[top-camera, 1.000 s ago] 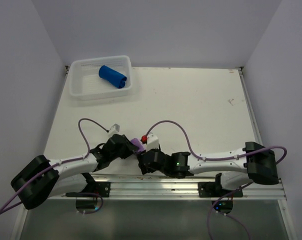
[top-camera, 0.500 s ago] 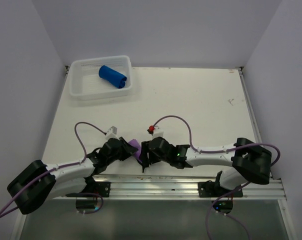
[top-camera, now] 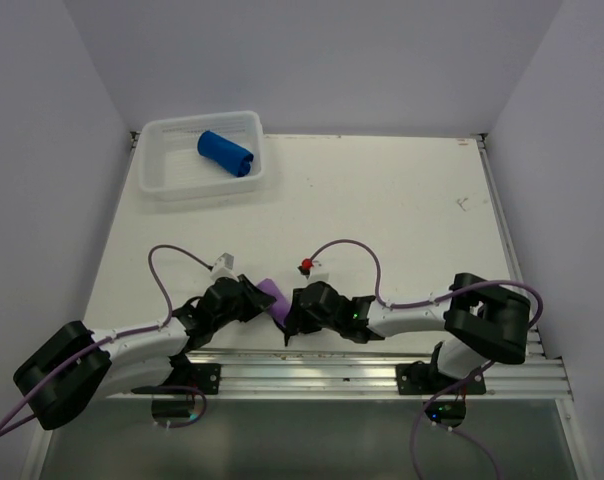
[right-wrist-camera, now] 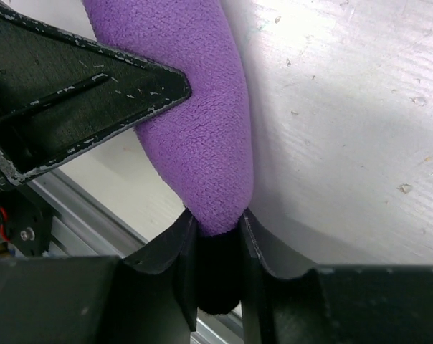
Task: Roll the towels
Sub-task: Roll the towel
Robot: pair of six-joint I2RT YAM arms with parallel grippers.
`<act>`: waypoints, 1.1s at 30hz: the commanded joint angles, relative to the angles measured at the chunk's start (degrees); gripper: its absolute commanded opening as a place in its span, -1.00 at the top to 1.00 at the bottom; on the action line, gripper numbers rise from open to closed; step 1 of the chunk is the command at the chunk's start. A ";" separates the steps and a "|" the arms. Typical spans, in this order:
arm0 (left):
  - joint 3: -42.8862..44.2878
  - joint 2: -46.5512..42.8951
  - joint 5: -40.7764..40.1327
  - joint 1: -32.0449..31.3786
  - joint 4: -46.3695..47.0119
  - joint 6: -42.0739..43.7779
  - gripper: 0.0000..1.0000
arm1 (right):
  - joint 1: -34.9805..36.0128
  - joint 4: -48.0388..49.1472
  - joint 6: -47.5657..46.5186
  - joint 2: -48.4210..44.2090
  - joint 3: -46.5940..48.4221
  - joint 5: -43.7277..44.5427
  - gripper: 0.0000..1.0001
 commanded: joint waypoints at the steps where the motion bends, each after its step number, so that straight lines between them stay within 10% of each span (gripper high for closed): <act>1: -0.34 0.20 -0.31 0.24 0.05 1.79 0.48 | -0.02 -1.41 -1.06 0.50 0.42 1.08 0.58; 14: 13.45 -1.20 -1.54 0.33 -22.26 3.19 -0.41 | 7.45 -26.29 1.91 5.69 16.32 18.56 1.00; 33: 9.06 0.28 -2.33 0.33 -21.40 1.61 -0.39 | 7.45 -22.96 8.60 11.05 21.43 14.79 1.00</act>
